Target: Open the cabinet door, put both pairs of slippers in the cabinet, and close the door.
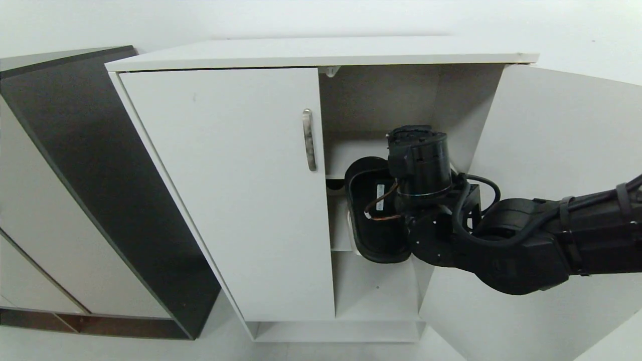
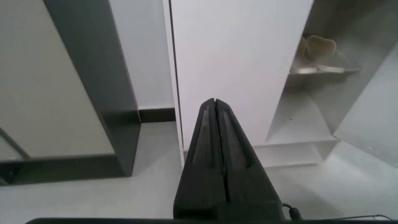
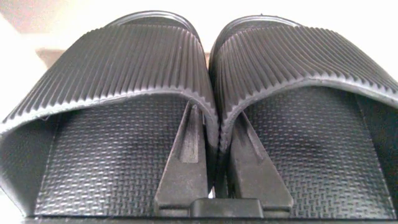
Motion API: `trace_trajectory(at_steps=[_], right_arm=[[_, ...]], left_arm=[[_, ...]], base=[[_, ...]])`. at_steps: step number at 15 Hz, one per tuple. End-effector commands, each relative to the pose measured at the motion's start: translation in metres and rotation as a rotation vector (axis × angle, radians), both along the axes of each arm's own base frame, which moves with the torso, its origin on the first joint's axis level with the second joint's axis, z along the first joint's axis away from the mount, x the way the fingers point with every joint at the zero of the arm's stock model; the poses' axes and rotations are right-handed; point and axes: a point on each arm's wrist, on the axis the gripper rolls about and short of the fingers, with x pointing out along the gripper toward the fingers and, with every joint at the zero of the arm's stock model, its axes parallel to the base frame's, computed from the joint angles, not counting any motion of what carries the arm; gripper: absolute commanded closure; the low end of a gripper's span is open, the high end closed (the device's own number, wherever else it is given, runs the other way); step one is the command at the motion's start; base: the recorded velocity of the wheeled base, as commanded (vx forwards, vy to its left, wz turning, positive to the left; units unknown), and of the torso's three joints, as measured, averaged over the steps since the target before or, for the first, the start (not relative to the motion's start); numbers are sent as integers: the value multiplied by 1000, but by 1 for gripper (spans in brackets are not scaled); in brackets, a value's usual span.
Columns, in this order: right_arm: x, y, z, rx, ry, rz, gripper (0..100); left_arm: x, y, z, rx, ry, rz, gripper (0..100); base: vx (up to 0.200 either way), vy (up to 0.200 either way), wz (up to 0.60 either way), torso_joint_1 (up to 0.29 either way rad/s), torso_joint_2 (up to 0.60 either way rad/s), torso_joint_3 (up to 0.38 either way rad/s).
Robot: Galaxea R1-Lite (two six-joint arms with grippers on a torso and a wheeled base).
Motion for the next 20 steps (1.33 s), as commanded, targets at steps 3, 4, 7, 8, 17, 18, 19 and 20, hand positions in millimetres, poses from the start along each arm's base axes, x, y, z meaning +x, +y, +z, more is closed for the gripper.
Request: trace_trajectory(at_steps=[3,4,7,8,17,18,19,20], right_arm=[[-1,1,0,1,-1,2,100],[0,0,0,1,-1,1,100],[1,-1,-2,-6,5,-2,100],[3,-3,-3,-7,6,-11,100],[47,-10,-9,-3,5,-61,100],[48,-12,-8,-4,2,-64,100],[49,-13,-7,1,1,-58,100],[51,-13,-3,8,-5,-47,100]], left_arm=[[0,0,0,0,-1,1,100],[0,0,0,0,-1,1,100],[0,0,0,0,-1,1,100],[0,0,0,0,-1,1,100],[0,0,0,0,-1,1,100],[0,0,0,0,-1,1,100],[0,0,0,0,-1,1,100],[0,0,0,-2,0,1,100]], base=[[200,0,0,1,2,4],[200,0,0,2,7,7],[133,0,0,0,3,0],[0,0,0,0,0,0],[0,0,0,0,0,0],[0,0,0,0,0,0],[0,0,0,0,0,0],[0,0,0,0,0,0]])
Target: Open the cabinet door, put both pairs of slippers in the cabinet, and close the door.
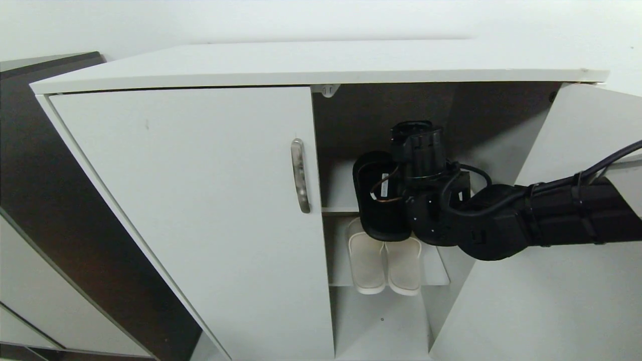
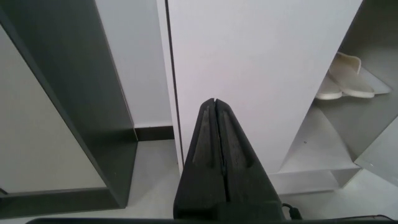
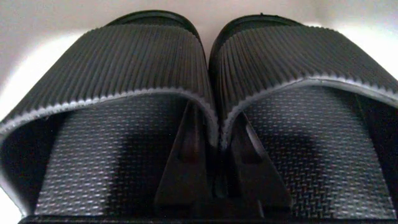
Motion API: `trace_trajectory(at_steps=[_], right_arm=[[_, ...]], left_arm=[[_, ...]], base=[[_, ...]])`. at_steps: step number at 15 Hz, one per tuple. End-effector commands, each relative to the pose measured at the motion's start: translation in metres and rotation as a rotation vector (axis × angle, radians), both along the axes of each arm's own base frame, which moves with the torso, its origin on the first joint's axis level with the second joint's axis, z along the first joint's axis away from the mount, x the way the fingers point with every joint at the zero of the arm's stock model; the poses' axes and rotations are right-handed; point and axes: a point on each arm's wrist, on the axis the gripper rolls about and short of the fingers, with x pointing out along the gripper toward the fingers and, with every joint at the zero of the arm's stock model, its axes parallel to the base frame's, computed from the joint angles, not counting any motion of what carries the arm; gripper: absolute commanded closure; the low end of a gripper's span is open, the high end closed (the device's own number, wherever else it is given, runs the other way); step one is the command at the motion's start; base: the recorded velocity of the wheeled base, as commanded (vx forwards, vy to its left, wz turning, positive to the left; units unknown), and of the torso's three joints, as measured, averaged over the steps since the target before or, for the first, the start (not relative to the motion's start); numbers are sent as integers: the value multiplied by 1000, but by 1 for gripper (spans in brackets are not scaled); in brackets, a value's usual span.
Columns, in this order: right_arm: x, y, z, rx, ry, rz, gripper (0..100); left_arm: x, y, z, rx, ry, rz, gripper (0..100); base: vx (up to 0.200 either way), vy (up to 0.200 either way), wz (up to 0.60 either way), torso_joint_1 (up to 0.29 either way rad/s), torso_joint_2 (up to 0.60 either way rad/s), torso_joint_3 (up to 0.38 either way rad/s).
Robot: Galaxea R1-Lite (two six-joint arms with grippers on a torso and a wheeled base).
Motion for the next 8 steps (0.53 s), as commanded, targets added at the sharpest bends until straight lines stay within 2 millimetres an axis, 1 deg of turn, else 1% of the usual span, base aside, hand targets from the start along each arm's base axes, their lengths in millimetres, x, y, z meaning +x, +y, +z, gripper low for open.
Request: trace_trajectory(at_steps=[1,4,6,8], right_arm=[[4,-2,2,-3,-6,-2,100],[13,-6,3,-6,-12,-21,100],[17,-4,4,1,-20,-24,100],[27,-4,5,8,-31,-39,100]], left_arm=[[0,0,0,0,0,-1,100],[0,0,0,1,0,-1,100],[0,0,0,1,0,-1,100],[0,0,0,1,0,-1,100]], base=[[0,0,0,0,0,0],[0,0,0,0,0,0],[0,0,0,0,0,0],[0,0,0,0,0,0]])
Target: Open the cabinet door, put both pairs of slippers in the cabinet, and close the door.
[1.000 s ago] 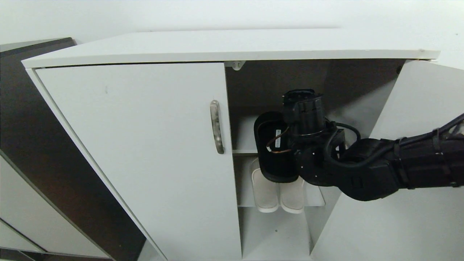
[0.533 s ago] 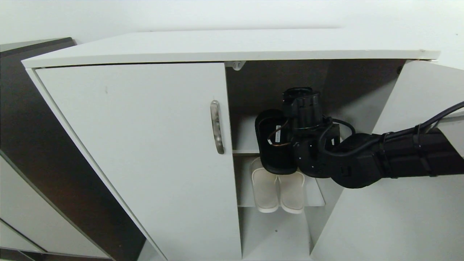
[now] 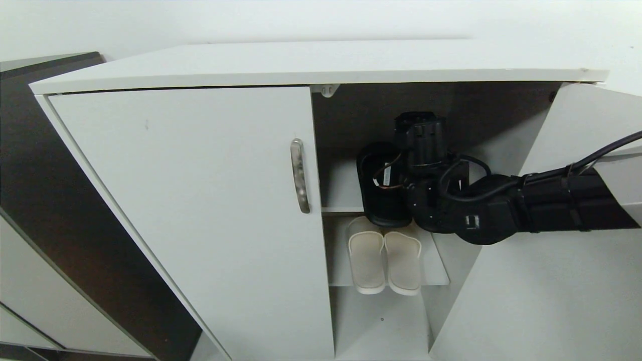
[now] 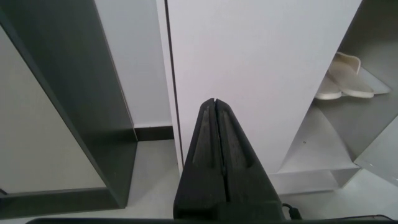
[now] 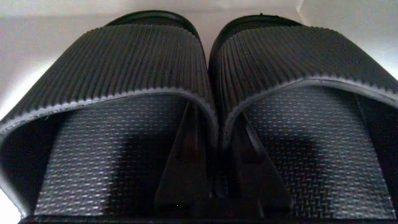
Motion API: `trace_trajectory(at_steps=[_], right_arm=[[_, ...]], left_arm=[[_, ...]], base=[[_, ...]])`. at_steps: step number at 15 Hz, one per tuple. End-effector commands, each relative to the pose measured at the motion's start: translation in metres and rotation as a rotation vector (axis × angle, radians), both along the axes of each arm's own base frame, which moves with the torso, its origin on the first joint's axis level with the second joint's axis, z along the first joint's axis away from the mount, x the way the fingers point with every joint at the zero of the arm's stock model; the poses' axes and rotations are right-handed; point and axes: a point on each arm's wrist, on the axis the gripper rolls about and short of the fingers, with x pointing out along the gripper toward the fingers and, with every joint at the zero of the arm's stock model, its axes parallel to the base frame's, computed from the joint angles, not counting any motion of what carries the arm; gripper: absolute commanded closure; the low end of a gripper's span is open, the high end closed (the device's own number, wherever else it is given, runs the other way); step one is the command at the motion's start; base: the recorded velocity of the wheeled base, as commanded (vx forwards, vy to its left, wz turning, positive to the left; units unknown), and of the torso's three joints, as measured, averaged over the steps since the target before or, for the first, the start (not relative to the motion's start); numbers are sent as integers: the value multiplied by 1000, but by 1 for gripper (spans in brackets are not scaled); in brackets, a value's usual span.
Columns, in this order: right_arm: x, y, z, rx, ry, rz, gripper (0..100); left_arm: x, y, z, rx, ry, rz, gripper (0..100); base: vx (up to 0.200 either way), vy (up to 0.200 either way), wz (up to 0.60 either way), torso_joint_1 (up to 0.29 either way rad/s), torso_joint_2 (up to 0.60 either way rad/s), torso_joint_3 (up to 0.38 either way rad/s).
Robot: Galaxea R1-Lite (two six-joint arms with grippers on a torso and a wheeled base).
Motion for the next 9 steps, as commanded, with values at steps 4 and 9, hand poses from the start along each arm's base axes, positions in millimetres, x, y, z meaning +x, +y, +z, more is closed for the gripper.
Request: trace_trajectory(at_steps=[4,9], right_arm=[[15,4,-2,-10,-6,58,100],[19,6,6,-17,-4,60,100]], left_arm=[[0,0,0,0,0,0,100],[0,0,0,-1,0,0,100]], base=[[0,0,0,0,0,0],[0,0,0,0,0,0]])
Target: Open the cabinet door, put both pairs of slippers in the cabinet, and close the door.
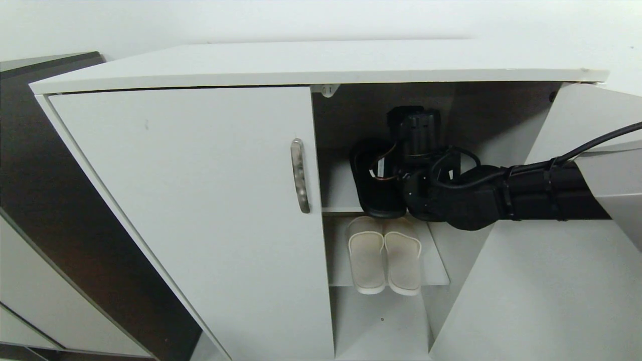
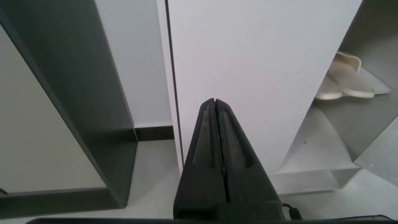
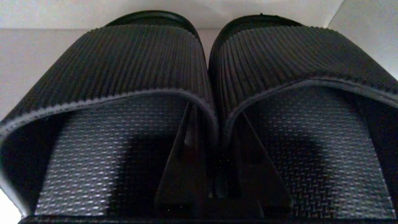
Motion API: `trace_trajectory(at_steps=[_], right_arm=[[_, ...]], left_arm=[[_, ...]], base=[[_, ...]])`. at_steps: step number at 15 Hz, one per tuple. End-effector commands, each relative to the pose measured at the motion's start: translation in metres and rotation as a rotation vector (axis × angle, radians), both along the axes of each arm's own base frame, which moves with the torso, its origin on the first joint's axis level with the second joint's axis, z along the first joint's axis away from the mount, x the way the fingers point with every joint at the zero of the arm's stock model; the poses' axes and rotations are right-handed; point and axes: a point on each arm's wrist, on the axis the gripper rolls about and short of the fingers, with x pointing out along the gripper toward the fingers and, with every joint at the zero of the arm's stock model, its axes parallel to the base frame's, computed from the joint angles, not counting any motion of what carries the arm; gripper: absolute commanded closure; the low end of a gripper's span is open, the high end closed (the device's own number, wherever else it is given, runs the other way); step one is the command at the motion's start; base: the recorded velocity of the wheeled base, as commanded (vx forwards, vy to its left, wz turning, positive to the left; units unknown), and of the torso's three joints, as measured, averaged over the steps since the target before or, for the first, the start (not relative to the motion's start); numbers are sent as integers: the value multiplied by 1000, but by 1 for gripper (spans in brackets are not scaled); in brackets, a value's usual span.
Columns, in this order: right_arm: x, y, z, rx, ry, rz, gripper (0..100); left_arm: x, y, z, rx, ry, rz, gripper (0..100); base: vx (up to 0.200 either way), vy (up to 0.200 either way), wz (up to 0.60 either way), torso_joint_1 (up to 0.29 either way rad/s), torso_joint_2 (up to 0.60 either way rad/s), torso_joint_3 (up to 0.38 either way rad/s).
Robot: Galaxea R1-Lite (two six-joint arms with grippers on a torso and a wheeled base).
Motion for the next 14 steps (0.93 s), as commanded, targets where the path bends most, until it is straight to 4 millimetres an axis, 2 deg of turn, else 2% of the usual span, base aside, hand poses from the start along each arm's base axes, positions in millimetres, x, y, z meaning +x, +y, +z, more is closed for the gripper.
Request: trace_trajectory(at_steps=[1,6,7,9,14], right_arm=[[2,2,-1,0,0,0,100],[5,4,-8,-8,12,0,100],[5,5,-8,-9,13,0,0],[-3,4,-3,-6,8,4,0],[-62,0,16,-17,8,38,0]], left_arm=[[0,0,0,1,0,0,100],[0,0,0,1,0,0,100],[0,0,0,-1,0,0,100],[0,0,0,-1,0,0,100],[0,0,0,-1,0,0,100]], base=[[0,0,0,0,0,0],[0,0,0,0,0,0],[0,0,0,0,0,0],[0,0,0,0,0,0],[0,0,0,0,0,0]])
